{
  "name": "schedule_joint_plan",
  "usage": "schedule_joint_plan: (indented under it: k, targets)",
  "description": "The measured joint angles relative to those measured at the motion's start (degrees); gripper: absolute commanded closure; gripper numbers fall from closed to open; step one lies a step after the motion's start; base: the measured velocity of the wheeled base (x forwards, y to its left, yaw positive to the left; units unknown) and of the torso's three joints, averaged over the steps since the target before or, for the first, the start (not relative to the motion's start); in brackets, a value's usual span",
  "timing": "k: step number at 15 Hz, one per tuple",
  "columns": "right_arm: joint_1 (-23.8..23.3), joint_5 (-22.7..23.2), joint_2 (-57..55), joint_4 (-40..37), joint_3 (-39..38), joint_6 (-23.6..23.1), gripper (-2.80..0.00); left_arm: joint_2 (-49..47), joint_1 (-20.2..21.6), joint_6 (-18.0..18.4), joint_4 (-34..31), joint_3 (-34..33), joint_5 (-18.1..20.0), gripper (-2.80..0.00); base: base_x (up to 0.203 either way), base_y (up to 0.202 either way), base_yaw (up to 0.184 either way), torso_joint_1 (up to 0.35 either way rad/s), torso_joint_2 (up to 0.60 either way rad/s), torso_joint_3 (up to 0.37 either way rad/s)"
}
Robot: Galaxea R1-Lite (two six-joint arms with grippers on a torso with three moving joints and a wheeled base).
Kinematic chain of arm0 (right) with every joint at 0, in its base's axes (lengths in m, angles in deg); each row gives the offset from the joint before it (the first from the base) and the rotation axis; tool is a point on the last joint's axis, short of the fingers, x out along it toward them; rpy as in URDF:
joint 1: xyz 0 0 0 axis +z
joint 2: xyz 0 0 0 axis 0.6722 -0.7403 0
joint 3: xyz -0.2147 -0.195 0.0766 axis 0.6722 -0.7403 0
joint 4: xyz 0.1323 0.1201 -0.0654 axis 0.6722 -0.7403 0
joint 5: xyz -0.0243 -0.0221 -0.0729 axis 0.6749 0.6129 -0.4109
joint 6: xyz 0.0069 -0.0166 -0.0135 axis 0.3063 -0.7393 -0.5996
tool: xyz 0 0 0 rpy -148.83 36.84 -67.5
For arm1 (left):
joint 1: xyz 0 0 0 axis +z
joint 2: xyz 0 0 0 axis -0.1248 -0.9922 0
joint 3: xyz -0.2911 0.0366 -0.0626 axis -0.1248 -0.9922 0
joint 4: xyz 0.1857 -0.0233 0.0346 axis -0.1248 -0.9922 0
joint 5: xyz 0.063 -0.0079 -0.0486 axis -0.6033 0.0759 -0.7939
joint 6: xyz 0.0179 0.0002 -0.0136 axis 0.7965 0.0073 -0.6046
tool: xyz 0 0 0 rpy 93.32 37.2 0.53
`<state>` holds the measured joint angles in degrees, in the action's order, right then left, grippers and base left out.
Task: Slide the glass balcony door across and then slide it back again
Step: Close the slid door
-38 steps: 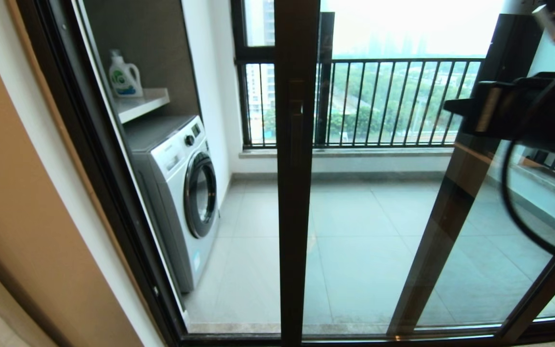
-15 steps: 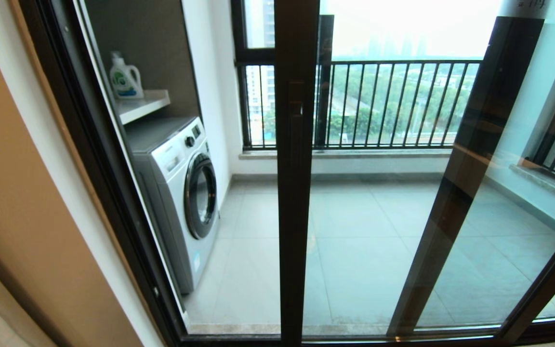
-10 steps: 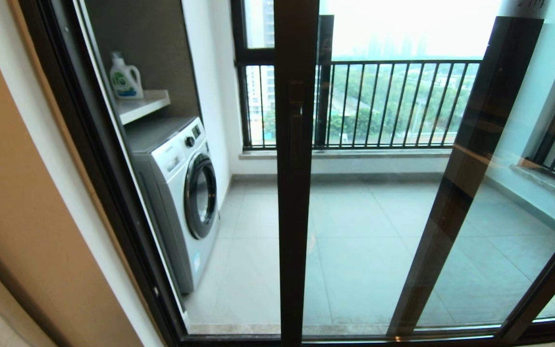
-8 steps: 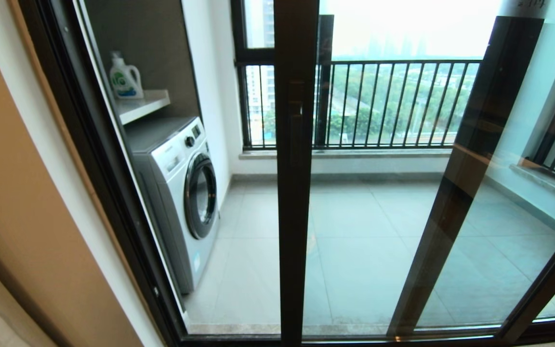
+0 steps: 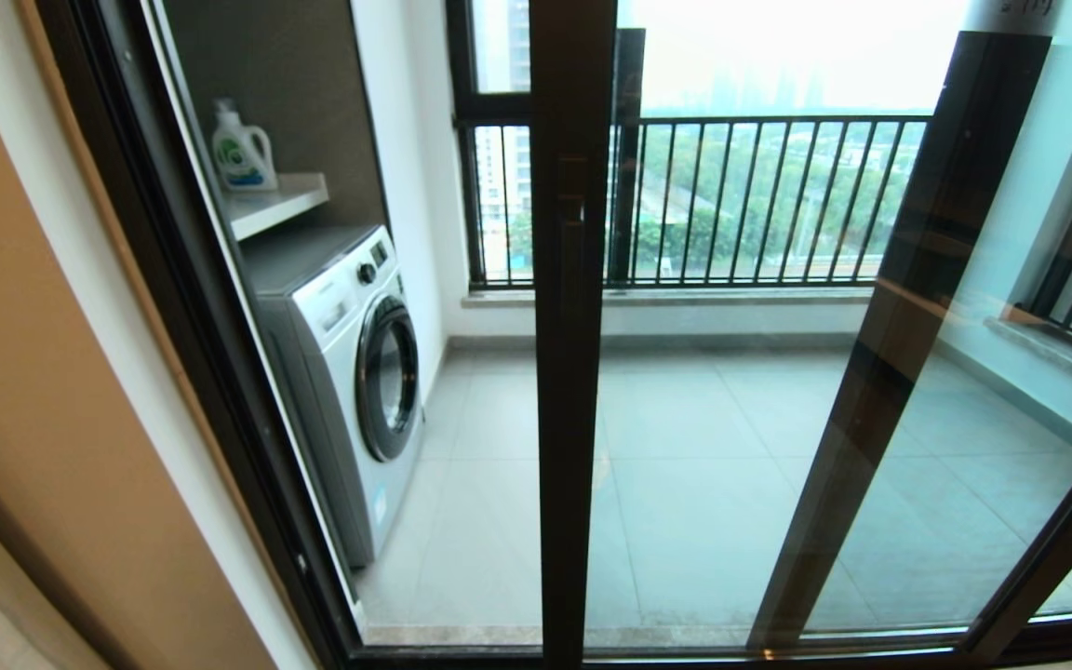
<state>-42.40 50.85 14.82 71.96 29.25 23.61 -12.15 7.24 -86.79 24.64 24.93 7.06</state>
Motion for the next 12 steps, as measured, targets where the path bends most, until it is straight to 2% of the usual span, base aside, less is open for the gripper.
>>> schedule_joint_plan:
  k: [12]
  targets:
    - [0.1, -0.3, 0.0, 0.3, -0.6, 1.0, 0.00, 0.0, 0.0, -0.3, 0.1, 0.0, 0.2, 0.00, 0.000, 0.000, 0.000, 0.000, 0.00, 0.000]
